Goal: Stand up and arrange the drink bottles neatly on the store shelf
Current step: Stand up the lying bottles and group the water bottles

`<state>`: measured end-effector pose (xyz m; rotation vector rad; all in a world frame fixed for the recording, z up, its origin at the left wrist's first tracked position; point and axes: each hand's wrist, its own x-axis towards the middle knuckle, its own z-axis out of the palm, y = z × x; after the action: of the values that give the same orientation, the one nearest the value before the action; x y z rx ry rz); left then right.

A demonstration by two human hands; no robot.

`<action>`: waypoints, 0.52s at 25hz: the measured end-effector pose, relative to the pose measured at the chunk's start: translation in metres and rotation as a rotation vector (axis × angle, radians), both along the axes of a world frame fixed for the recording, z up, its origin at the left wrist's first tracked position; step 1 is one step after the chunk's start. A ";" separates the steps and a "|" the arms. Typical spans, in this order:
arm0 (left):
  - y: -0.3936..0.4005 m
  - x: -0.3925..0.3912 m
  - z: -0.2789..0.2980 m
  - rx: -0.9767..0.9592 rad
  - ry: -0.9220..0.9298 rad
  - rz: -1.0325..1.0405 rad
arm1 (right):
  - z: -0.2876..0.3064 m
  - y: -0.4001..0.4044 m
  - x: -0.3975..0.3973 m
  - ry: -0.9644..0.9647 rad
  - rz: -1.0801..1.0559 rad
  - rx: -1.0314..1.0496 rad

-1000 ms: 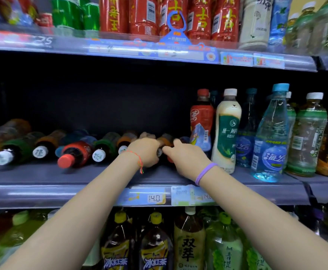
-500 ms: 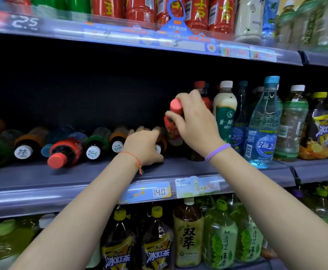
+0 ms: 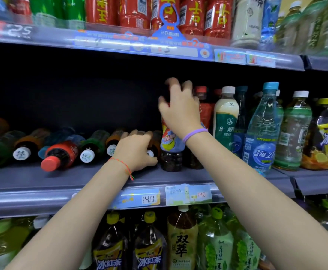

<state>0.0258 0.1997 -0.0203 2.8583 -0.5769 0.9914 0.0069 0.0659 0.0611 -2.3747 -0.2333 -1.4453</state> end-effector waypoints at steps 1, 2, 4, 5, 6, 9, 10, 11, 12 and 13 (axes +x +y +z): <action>-0.001 0.000 0.000 0.028 -0.003 0.016 | -0.005 0.000 0.002 0.013 -0.090 -0.098; 0.000 0.000 0.000 0.057 -0.009 0.030 | -0.012 0.001 0.004 -0.001 -0.162 -0.173; 0.000 0.001 -0.001 0.092 -0.002 0.067 | -0.020 -0.002 0.010 -0.082 -0.222 -0.229; 0.001 0.001 -0.001 0.093 0.004 0.075 | -0.025 -0.004 0.014 -0.120 -0.237 -0.243; 0.001 0.001 -0.001 0.093 -0.002 0.077 | -0.030 -0.007 0.017 -0.149 -0.249 -0.257; 0.000 -0.003 0.001 0.085 -0.030 0.060 | -0.048 -0.017 0.013 -0.205 -0.249 -0.343; 0.000 -0.004 0.002 0.056 -0.039 0.044 | -0.053 -0.019 0.007 -0.241 -0.225 -0.377; 0.002 -0.003 0.004 0.004 -0.057 0.019 | -0.059 -0.021 0.000 -0.293 -0.179 -0.405; 0.005 -0.003 0.006 -0.073 -0.082 -0.014 | -0.064 -0.022 -0.006 -0.344 -0.107 -0.422; 0.008 -0.006 0.009 -0.176 -0.107 -0.058 | -0.069 -0.022 -0.010 -0.370 -0.014 -0.425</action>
<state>0.0203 0.2081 -0.0115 2.6341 -0.5468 1.1310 -0.0034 0.0438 -0.0075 -2.3932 -0.6779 -2.0033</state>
